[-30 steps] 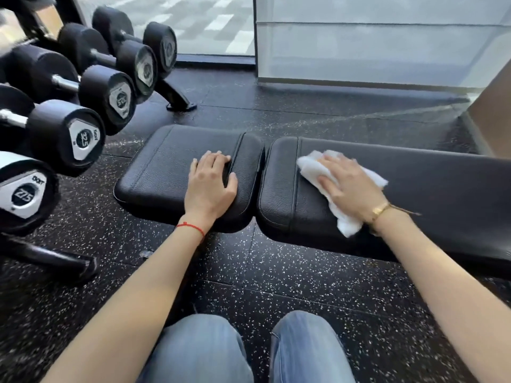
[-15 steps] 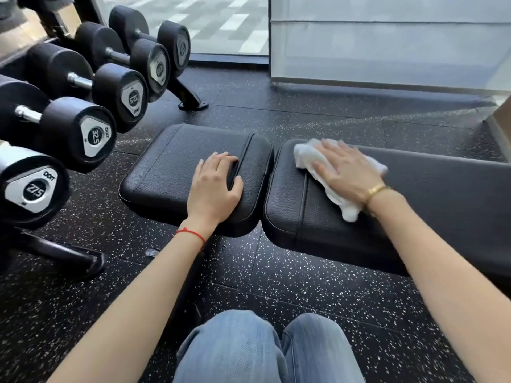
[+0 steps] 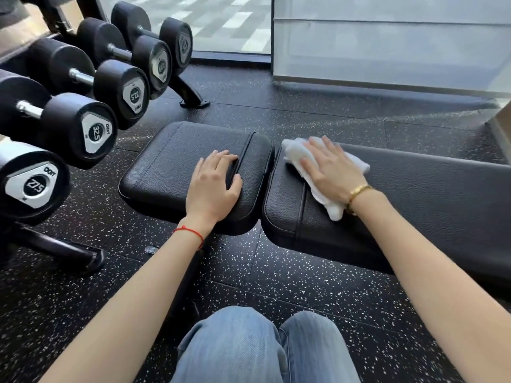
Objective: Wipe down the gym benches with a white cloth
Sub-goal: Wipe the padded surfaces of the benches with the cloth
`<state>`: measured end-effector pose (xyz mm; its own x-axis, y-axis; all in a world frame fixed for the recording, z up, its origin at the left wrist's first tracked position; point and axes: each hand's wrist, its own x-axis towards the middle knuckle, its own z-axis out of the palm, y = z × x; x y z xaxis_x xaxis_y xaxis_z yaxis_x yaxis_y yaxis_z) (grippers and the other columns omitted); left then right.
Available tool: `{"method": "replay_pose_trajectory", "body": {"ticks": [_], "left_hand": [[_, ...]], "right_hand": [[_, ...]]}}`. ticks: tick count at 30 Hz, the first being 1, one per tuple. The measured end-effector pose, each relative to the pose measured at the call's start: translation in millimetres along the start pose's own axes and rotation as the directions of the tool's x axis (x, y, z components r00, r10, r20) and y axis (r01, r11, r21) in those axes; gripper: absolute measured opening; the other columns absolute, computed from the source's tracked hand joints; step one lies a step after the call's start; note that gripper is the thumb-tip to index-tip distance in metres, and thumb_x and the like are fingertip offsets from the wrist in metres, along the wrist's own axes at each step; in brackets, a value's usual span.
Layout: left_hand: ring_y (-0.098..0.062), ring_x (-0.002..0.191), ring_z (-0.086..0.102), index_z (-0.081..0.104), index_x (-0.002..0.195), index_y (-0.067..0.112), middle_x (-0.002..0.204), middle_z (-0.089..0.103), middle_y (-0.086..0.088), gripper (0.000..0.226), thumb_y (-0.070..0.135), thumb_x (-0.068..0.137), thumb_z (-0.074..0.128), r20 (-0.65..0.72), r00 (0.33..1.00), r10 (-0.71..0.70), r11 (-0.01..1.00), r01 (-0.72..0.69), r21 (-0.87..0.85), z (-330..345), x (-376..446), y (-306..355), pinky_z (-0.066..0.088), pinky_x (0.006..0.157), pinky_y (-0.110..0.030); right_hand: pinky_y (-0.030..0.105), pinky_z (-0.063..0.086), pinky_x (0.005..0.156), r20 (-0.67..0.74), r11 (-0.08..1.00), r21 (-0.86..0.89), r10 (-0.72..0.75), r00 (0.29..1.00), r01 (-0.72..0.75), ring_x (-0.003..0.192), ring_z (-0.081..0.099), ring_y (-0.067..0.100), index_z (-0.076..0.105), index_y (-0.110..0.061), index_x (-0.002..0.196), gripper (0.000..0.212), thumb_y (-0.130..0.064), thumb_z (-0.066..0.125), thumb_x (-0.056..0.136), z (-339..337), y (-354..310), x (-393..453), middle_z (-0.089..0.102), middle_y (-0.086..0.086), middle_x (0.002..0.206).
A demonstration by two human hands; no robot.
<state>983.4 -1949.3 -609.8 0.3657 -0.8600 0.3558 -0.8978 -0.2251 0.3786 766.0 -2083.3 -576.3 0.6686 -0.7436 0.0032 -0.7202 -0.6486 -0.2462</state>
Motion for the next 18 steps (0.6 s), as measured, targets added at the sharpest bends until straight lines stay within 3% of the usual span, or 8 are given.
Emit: {"method": "replay_pose_trajectory", "body": {"ticks": [2,7,10,13,15,18], "left_hand": [[-0.02,0.141,0.037,0.054,0.132,0.02,0.144,0.051,0.0,0.042,0.031,0.092,0.053,0.0,1.0,-0.003,1.0,0.003,0.001,0,1,0,0.02,0.122,-0.04],[-0.02,0.141,0.037,0.054,0.133,0.02,0.145,0.05,-0.001,0.042,0.031,0.092,0.053,0.004,1.0,0.003,1.0,-0.003,-0.007,0,0,-1,0.019,0.122,-0.04],[-0.021,0.142,0.036,0.054,0.133,0.019,0.146,0.049,-0.001,0.042,0.031,0.093,0.053,0.007,1.0,0.005,1.0,-0.005,-0.007,0,1,-2,0.019,0.122,-0.04],[-0.021,0.142,0.037,0.054,0.133,0.019,0.146,0.049,-0.002,0.041,0.03,0.093,0.054,0.0,1.0,0.0,1.0,0.0,-0.003,2,0,-1,0.019,0.122,-0.04],[-0.021,0.141,0.037,0.054,0.132,0.019,0.145,0.049,-0.002,0.041,0.029,0.092,0.054,-0.004,1.0,-0.004,1.0,0.004,0.0,2,0,0,0.019,0.122,-0.041],[-0.021,0.141,0.037,0.054,0.132,0.02,0.145,0.05,-0.001,0.041,0.03,0.092,0.054,0.0,1.0,-0.006,1.0,0.006,0.0,1,1,0,0.02,0.122,-0.041]], "right_hand": [[0.035,-0.002,0.124,0.025,1.0,-0.018,0.002,1.0,-0.002,0.152,0.003,0.02,0.013,-0.016,0.157,0.056,-0.039,0.018,0.107,1,-12,11,0.011,0.004,0.165],[0.032,-0.003,0.124,0.015,0.976,0.0,-0.216,0.976,0.216,0.152,0.004,0.011,0.016,-0.022,0.157,0.061,-0.051,0.014,0.103,14,-26,-60,0.012,-0.004,0.164],[0.034,0.003,0.125,0.024,0.988,-0.021,-0.152,0.988,0.153,0.152,0.004,0.01,0.017,-0.021,0.157,0.067,-0.054,0.012,0.099,6,6,-83,0.011,-0.004,0.164],[0.036,0.005,0.123,0.011,0.99,-0.14,-0.031,0.999,0.032,0.152,0.01,0.021,0.018,-0.009,0.155,0.069,-0.049,0.008,0.1,-8,40,-60,0.017,0.01,0.163],[0.035,0.005,0.123,0.002,0.993,-0.098,0.06,0.998,-0.059,0.151,0.013,0.023,0.019,-0.008,0.155,0.061,-0.043,0.017,0.105,-14,39,-31,0.019,0.012,0.162],[0.034,0.003,0.123,0.015,0.998,-0.057,-0.008,1.0,0.009,0.15,0.013,0.022,0.018,-0.01,0.155,0.065,-0.049,0.026,0.103,-8,7,-9,0.02,0.011,0.162]]}}
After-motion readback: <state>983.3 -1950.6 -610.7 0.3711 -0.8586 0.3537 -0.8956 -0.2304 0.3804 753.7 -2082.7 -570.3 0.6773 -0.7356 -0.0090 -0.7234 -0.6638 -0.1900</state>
